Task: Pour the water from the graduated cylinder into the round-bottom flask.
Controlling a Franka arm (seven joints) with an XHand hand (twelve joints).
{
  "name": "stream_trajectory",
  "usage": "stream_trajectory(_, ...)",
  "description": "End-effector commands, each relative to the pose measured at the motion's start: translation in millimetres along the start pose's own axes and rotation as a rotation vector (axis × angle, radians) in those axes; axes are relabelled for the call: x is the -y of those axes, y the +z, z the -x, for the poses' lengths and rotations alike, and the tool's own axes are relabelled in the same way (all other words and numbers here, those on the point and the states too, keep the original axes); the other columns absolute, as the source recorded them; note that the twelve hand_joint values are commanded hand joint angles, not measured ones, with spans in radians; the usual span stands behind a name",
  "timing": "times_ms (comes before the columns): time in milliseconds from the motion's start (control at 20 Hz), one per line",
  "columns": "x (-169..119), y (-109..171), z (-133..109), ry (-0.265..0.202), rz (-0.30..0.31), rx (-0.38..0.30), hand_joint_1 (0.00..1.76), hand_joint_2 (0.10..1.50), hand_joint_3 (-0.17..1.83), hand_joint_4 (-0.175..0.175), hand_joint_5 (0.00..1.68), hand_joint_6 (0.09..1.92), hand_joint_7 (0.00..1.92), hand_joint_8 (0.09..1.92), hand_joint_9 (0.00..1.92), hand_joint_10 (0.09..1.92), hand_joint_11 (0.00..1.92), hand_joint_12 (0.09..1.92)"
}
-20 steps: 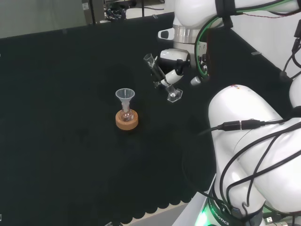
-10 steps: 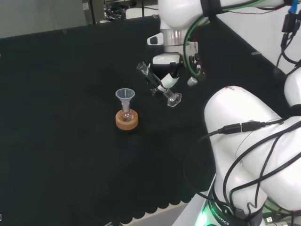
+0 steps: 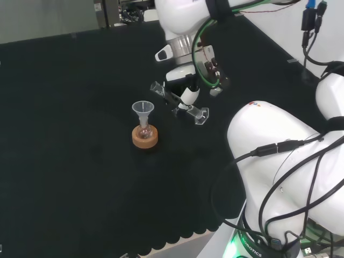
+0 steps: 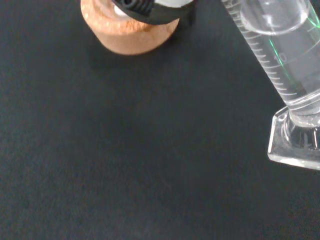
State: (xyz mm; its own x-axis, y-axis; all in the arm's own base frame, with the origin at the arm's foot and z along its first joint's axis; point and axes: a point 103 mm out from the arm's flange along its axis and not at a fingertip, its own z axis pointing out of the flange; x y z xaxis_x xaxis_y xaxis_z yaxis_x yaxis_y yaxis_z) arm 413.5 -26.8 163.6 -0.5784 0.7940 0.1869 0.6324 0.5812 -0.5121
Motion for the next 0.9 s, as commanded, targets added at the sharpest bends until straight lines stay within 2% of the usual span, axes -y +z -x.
stream_trajectory(50,3.0,0.7,1.8,0.039,-0.105,0.06,1.17,1.06,-0.02,-0.126,1.14,0.76,1.42,0.21,1.58,0.09,1.48,0.59)
stream_trajectory(300,-0.6,0.3,-0.4,0.053,-0.176,0.09,1.17,1.06,-0.02,-0.126,1.14,0.76,1.42,0.21,1.58,0.09,1.48,0.59)
stream_trajectory(900,-5.2,-3.3,-7.5,0.077,-0.293,0.15,1.17,1.06,-0.02,-0.125,1.14,0.77,1.42,0.2,1.58,0.09,1.48,0.59)
